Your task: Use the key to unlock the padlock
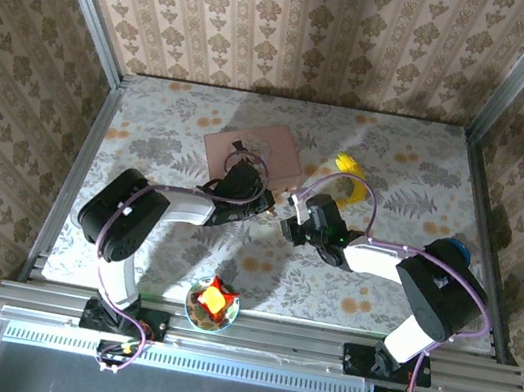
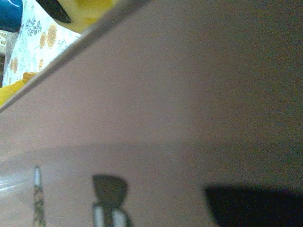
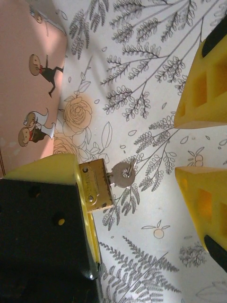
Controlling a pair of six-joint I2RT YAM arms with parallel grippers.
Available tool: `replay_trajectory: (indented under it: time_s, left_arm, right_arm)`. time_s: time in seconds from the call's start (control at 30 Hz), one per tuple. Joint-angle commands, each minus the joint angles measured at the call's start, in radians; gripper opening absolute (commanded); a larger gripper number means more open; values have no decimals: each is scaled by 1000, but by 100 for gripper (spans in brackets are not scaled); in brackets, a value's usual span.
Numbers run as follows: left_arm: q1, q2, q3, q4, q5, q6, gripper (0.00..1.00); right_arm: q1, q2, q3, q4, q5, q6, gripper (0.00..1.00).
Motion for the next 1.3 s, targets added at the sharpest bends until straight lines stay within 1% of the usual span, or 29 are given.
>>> replay_trajectory:
  time_s: [0.0, 0.07, 0.1, 0.13, 0.33, 0.57, 0.83, 1.07, 1.27]
  left_arm:
    - [14, -7, -18, -52, 134, -94, 0]
    - [18, -4, -15, -56, 151, -92, 0]
    - [20, -3, -15, -57, 157, -89, 0]
    - [23, -3, -15, -58, 164, -87, 0]
    - [38, -3, -23, -56, 199, -75, 0]
    - [47, -4, -27, -56, 222, -69, 0]
    - [54, -11, -35, -62, 239, -60, 0]
    - [55, -8, -40, -52, 248, -65, 0]
    - [55, -14, -38, -51, 250, -62, 0]
  right_arm:
    - [28, -12, -13, 49, 64, -112, 32]
    - [48, -16, -11, 51, 95, -151, 34]
    - [58, -17, -9, 49, 110, -167, 39]
    - [67, -14, -4, 41, 124, -185, 40]
    - [111, 20, 39, -6, 190, -271, 41]
    - [150, 80, 94, -27, 268, -340, 41]
    - [155, 140, 136, -6, 339, -376, 40]
    - [155, 188, 164, 12, 348, -387, 35]
    - [155, 206, 168, 17, 346, -390, 35]
